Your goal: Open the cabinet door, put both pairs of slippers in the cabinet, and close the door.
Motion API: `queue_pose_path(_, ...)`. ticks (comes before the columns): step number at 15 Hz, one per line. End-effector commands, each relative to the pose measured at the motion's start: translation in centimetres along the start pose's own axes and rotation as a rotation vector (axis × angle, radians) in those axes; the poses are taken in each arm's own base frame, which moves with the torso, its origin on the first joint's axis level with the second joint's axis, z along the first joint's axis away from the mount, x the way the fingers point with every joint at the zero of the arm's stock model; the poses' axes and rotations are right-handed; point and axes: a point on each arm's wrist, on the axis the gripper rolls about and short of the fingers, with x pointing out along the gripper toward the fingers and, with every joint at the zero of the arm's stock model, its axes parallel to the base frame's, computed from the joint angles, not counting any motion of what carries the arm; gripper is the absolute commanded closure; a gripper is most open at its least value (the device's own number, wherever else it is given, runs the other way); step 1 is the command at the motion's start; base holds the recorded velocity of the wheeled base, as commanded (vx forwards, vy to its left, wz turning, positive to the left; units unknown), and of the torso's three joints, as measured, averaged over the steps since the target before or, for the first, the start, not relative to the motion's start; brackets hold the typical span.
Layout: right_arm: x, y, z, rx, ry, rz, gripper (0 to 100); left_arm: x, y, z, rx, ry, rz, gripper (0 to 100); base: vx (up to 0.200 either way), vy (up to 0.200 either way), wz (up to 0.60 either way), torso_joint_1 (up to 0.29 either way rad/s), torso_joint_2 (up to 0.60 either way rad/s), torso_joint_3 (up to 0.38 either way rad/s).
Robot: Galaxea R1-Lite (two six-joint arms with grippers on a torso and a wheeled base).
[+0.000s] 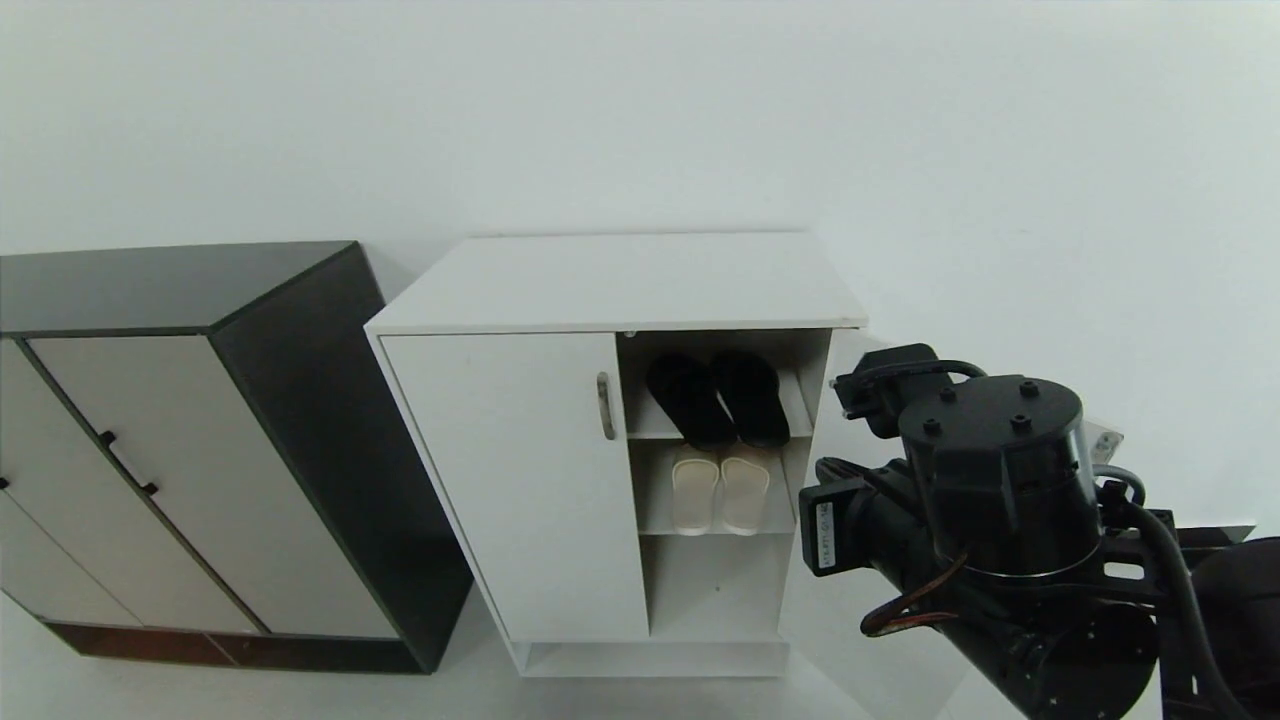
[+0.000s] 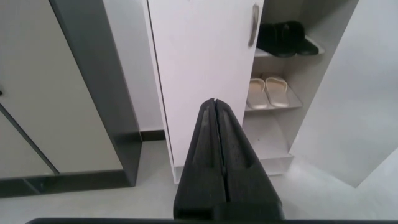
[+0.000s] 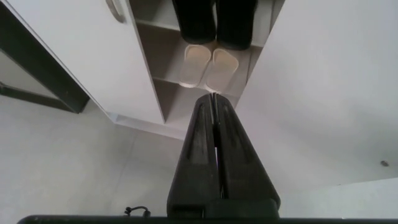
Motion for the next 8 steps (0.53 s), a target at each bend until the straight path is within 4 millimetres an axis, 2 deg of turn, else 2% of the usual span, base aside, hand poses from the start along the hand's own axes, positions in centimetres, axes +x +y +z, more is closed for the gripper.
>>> queue_pose_path(1,0.04,0.0,-0.03,-0.001,0.001,-0.001,100,0.01,0.0,0.01,0.001,0.001,0.0,100,0.0,0.0,0.0,0.222,-0.52,-0.305)
queue_pose_path(8,0.42,-0.05,-0.55,-0.013,0.017,-0.011,100,0.01,0.0,0.01,-0.004,0.001,0.002,100,0.0,0.0,0.0,0.239,-0.56,-0.318)
